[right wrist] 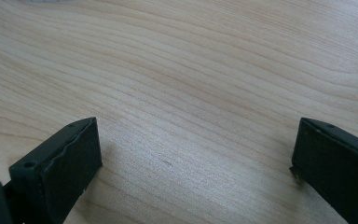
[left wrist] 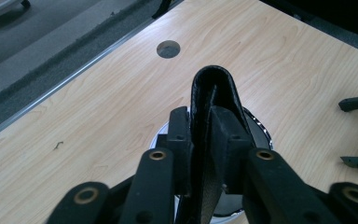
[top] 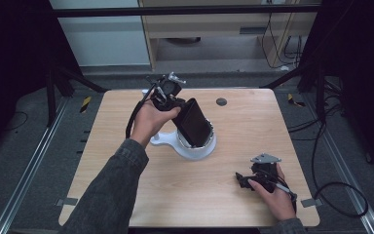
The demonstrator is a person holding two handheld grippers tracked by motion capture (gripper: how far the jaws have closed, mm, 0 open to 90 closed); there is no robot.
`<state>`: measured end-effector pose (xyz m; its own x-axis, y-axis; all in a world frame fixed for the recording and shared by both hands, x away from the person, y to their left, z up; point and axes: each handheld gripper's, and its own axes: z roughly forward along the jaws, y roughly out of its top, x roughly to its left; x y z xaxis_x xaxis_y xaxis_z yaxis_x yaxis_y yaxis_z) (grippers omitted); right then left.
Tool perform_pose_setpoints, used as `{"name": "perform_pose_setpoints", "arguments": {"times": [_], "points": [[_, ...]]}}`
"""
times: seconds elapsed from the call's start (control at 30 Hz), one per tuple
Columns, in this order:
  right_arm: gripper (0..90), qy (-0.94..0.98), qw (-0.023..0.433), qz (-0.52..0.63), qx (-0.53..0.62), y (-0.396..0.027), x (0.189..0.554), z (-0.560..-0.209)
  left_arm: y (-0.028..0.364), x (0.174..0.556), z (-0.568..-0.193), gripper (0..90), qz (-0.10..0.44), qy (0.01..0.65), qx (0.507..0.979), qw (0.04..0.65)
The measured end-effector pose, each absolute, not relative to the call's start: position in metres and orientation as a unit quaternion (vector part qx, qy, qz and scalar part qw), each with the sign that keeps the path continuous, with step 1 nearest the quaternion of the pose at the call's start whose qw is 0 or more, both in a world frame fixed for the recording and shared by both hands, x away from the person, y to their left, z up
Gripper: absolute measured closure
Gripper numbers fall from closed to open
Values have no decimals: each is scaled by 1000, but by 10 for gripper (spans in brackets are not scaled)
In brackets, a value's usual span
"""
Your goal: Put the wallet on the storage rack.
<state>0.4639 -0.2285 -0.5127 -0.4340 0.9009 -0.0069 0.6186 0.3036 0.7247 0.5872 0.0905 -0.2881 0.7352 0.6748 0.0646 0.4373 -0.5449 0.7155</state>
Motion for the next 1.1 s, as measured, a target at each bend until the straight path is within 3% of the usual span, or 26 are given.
{"name": "perform_pose_setpoints", "arguments": {"times": [0.17,0.73,0.9,1.1], "points": [[15,779,213,332,487,-229,464,-513,90,584,-286,667,181,315,860,359],[15,779,212,332,488,-229,464,-513,93,572,-276,527,217,305,841,390],[15,779,212,332,488,-229,464,-513,94,563,-270,420,229,296,832,408],[15,779,213,333,487,-229,464,-513,96,549,-268,191,223,284,823,438]]}}
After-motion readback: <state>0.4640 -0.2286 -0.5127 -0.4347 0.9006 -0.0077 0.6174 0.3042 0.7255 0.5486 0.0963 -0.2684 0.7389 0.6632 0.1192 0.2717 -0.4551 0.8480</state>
